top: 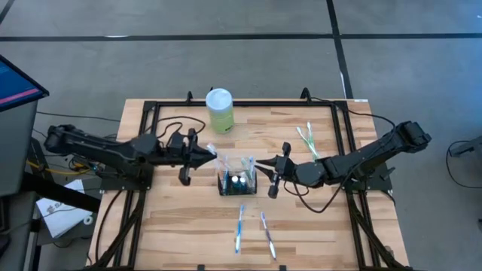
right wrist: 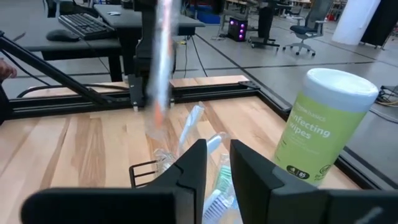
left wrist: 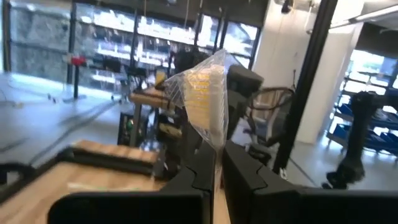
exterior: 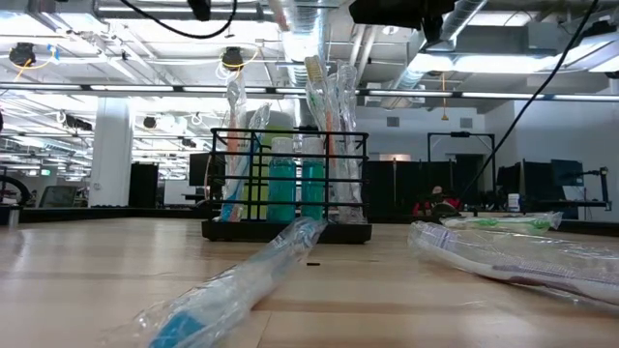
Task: Pick & Place toothbrushing station
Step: Put the orange toothbrush into the wire organizer
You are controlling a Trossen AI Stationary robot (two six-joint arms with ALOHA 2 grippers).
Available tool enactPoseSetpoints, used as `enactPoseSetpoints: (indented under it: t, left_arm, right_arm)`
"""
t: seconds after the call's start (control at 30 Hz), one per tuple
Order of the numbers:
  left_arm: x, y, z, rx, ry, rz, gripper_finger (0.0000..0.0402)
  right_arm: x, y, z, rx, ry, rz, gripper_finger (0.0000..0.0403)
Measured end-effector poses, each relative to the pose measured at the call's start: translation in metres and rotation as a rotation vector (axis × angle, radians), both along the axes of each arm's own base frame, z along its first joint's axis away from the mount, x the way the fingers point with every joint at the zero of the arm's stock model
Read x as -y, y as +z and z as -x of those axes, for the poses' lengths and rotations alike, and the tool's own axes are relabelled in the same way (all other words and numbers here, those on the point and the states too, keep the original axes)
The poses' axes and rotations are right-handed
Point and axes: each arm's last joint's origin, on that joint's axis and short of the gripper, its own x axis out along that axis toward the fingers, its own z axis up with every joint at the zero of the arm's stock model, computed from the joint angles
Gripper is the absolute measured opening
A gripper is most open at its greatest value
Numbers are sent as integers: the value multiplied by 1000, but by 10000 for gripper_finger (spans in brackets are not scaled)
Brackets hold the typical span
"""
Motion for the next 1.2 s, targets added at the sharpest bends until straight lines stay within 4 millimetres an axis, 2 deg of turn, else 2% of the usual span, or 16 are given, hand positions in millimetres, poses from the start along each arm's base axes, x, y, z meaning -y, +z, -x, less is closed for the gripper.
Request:
enactPoseSetpoints:
  t: [0.17,0.33,0.8,1.03,1.2]
  left_arm:
    - [3,-7,5,-103,-24,31,5]
    - [5,-21,-1,-213,-28,57,5]
    - [5,-39,-6,-358,9,58,5]
    - [5,-49,-10,-411,42,45,5]
    - [4,-65,-12,-462,79,45,6]
  right_arm:
    - [0,-1,0,-6,0,2,63]
    - [2,0,3,-19,-13,11,63]
    - [10,13,20,-46,-62,17,63]
    - [18,6,22,-113,-102,19,63]
    - [29,-1,23,-173,-157,-2,63]
